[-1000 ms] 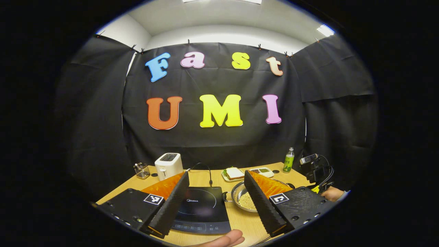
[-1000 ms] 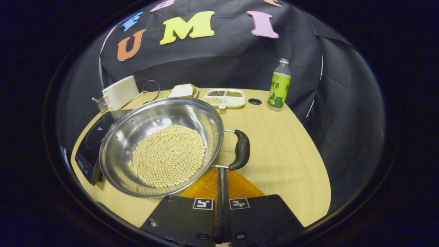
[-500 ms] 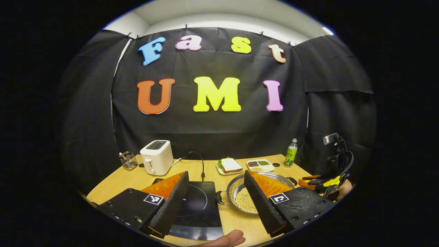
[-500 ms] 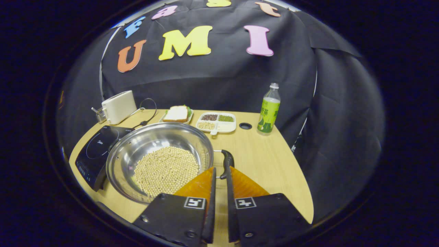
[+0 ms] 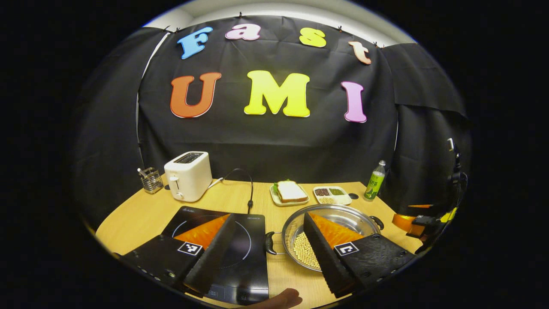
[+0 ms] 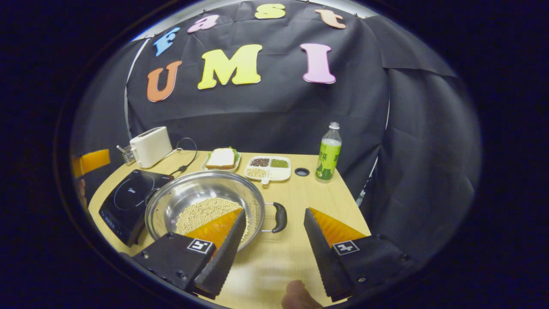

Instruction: First push the handle of the pot to place it horizontally, then grasp the pot with both hands and set it on the induction cooktop.

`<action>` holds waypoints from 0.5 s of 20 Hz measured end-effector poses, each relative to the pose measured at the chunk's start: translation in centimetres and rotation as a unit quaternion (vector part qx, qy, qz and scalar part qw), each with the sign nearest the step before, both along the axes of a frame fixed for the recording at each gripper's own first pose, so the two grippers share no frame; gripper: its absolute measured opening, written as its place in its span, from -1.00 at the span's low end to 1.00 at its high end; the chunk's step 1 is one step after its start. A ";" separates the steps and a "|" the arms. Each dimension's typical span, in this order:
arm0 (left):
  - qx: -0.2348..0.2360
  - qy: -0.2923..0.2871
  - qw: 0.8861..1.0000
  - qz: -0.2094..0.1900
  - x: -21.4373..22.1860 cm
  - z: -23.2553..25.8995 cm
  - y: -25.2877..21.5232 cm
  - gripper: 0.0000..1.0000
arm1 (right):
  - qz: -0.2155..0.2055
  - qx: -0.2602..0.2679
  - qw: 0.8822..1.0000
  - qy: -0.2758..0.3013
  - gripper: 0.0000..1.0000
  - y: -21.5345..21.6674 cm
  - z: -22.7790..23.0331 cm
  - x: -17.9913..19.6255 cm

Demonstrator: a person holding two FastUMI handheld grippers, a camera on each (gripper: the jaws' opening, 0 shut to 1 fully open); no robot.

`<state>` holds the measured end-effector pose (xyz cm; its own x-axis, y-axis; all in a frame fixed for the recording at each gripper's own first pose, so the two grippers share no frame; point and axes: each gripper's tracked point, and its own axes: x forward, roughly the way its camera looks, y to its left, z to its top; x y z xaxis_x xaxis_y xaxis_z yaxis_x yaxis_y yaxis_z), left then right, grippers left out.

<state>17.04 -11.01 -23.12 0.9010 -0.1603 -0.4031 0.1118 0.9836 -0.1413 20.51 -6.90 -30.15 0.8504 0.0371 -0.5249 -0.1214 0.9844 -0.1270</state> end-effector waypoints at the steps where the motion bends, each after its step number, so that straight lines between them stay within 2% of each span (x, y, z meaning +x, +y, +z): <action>1: 0.002 0.018 1.000 -0.003 0.3 -1.5 -0.3 0.91 | 0.000 0.001 1.000 0.001 0.75 0.1 0.0 0.2; 4: 0.011 0.062 0.998 -0.013 1.0 -4.8 -1.3 0.92 | 0.009 0.001 1.000 0.010 0.75 0.8 -0.7 1.0; 5: 0.014 0.075 0.997 -0.017 1.2 -5.8 -1.6 0.92 | 0.010 0.000 1.000 0.011 0.82 0.9 -1.0 1.5; 6: 0.017 0.088 0.996 -0.019 1.5 -6.8 -1.8 0.92 | 0.011 0.000 1.000 0.014 0.74 1.0 -1.4 2.0; 9: 0.028 0.118 0.992 -0.026 2.3 -9.5 -2.4 0.92 | 0.009 0.002 1.000 0.026 0.74 1.3 -2.8 3.5; 10: 0.029 0.125 0.991 -0.028 2.4 -10.2 -2.6 0.92 | 0.009 0.002 0.999 0.032 0.80 1.3 -3.5 3.9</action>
